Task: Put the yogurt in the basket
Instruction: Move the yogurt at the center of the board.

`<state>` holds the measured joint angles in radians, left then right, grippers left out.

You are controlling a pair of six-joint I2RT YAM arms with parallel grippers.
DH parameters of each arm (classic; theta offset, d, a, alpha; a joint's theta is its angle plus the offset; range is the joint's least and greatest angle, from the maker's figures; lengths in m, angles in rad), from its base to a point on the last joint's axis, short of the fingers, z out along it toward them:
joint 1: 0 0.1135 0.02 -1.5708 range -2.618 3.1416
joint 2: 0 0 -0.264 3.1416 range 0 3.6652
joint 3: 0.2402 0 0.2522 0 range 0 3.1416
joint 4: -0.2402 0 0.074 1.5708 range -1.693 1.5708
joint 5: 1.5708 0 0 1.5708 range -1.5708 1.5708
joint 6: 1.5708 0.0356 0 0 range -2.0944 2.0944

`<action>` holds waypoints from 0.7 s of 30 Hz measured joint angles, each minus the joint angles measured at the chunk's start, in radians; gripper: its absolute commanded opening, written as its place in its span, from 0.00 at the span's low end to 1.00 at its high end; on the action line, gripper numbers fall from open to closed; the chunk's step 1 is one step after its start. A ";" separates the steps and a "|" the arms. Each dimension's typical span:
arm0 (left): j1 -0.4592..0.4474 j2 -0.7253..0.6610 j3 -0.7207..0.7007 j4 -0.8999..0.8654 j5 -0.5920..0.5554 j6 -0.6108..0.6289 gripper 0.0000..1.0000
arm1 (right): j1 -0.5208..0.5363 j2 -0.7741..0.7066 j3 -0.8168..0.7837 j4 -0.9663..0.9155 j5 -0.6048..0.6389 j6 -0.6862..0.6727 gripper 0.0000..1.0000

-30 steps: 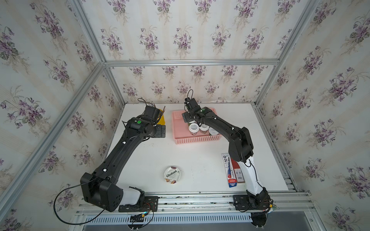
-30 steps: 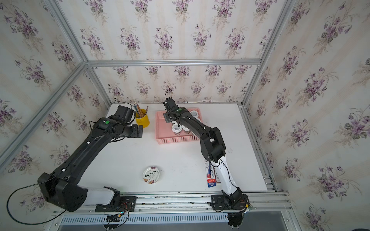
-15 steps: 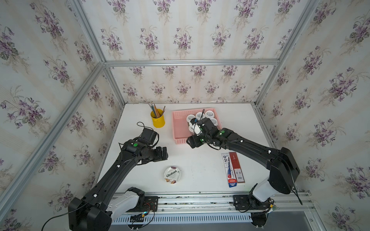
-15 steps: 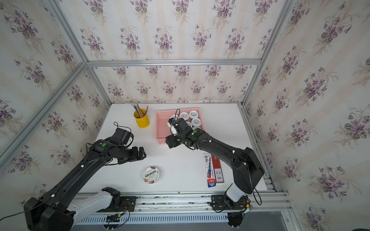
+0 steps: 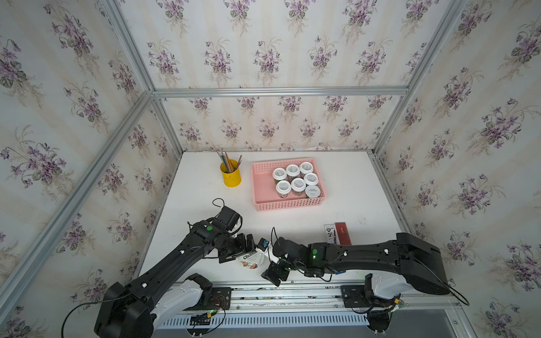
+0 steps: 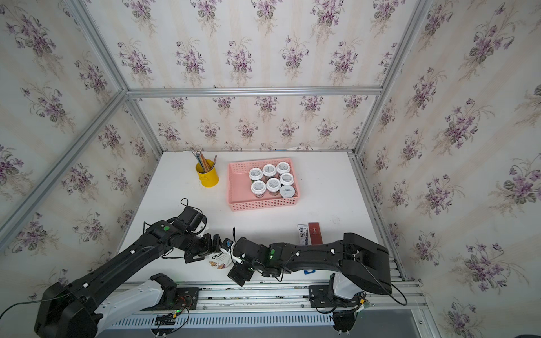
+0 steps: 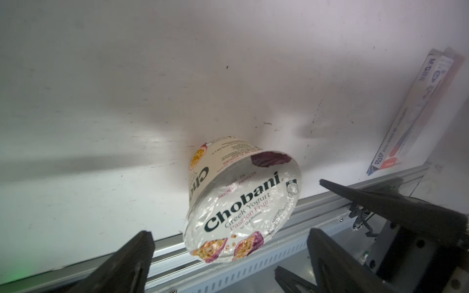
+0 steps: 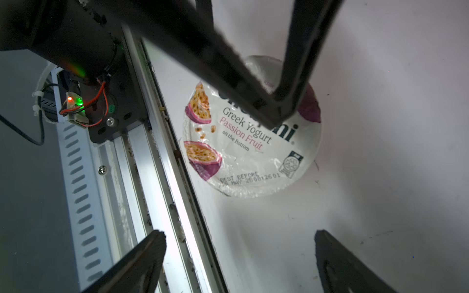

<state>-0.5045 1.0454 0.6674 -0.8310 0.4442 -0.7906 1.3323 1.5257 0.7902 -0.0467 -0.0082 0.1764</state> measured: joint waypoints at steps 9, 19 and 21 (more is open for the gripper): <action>-0.002 0.043 -0.003 0.085 -0.056 -0.020 0.99 | -0.027 0.086 -0.009 0.074 0.118 0.012 0.90; -0.005 0.129 0.037 0.140 -0.024 0.012 0.91 | -0.144 0.104 0.005 0.143 0.150 0.058 0.88; -0.003 0.126 0.040 0.139 -0.032 0.020 0.89 | -0.161 0.120 0.019 0.146 0.155 0.060 0.88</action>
<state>-0.5076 1.1713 0.7074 -0.6922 0.4122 -0.7704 1.1713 1.6459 0.8093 0.0998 0.1471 0.2367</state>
